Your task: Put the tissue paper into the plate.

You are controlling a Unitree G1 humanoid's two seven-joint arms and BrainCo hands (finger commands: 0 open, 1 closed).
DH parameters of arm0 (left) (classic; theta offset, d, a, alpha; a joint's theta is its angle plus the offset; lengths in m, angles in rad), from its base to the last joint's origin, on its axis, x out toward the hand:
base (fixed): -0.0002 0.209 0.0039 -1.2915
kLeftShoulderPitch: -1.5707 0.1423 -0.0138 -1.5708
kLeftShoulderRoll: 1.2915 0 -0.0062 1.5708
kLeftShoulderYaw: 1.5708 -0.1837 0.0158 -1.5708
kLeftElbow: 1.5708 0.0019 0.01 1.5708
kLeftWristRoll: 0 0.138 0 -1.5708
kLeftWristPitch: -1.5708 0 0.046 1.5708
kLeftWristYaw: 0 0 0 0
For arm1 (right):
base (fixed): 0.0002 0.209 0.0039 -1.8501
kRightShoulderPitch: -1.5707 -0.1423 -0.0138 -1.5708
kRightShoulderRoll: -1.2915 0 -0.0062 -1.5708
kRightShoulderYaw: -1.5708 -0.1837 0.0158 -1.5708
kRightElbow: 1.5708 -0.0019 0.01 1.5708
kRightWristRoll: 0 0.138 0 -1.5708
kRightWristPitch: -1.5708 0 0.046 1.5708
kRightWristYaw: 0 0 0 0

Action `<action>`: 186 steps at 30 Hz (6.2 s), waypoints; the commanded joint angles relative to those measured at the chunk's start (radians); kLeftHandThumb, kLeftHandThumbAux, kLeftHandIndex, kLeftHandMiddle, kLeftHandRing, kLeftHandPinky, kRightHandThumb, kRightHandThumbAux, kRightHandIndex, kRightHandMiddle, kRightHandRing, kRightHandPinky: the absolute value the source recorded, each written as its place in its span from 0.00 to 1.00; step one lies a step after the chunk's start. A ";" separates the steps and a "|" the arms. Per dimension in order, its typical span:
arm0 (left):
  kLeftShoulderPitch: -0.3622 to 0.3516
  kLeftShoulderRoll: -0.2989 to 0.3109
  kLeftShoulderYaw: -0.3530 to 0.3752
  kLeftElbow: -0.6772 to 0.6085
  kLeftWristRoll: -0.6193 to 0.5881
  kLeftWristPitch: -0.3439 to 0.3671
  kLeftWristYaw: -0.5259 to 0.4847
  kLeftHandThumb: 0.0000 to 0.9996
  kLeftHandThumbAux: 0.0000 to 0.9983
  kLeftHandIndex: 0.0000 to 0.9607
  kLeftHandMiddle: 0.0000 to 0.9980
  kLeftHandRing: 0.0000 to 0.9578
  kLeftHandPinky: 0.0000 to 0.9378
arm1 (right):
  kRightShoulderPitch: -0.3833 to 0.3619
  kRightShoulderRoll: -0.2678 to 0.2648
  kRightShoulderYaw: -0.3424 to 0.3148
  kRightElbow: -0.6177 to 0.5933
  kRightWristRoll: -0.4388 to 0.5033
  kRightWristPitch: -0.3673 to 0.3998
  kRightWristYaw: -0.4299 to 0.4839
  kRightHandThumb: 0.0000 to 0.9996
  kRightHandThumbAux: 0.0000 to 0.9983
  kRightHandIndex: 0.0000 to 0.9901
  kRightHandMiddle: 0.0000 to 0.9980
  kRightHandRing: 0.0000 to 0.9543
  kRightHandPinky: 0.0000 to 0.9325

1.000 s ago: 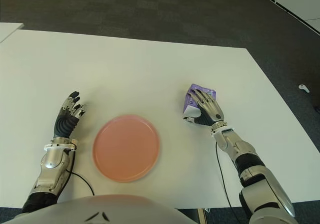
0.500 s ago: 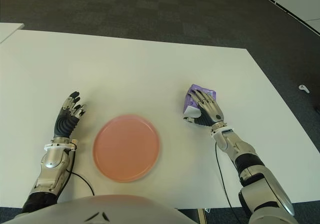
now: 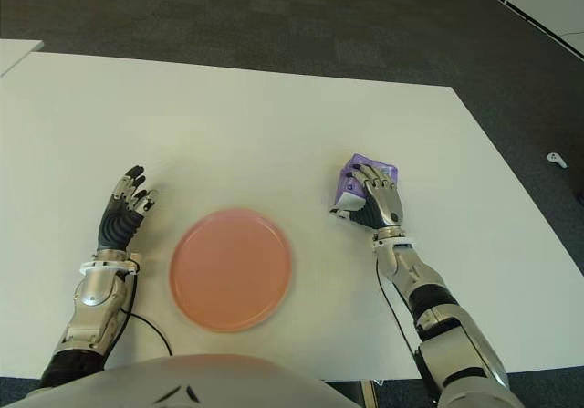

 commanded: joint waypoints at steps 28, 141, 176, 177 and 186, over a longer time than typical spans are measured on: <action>0.023 -0.003 0.015 0.095 0.021 0.001 0.020 0.00 0.58 0.00 0.00 0.00 0.00 | 0.118 0.117 0.125 -0.020 -0.182 0.155 -0.175 0.86 0.67 0.41 0.54 0.93 0.92; -0.041 -0.021 0.019 0.199 0.030 -0.036 0.057 0.00 0.58 0.00 0.00 0.00 0.00 | -0.068 0.201 -0.059 -0.741 -0.208 -0.035 0.072 0.85 0.68 0.41 0.54 0.90 0.89; -0.051 -0.029 0.014 0.204 0.041 -0.016 0.072 0.00 0.60 0.00 0.00 0.00 0.00 | -0.080 0.229 -0.106 -0.642 -0.115 -0.015 0.217 0.85 0.68 0.40 0.54 0.91 0.91; -0.052 -0.030 0.015 0.206 0.042 -0.016 0.076 0.00 0.60 0.00 0.00 0.00 0.00 | -0.085 0.234 -0.111 -0.632 -0.092 -0.009 0.243 0.85 0.68 0.40 0.54 0.91 0.91; -0.059 -0.035 0.015 0.217 0.046 -0.012 0.091 0.00 0.59 0.00 0.00 0.00 0.00 | -0.137 0.256 -0.117 -0.518 -0.027 0.015 0.350 0.73 0.70 0.42 0.44 0.49 0.48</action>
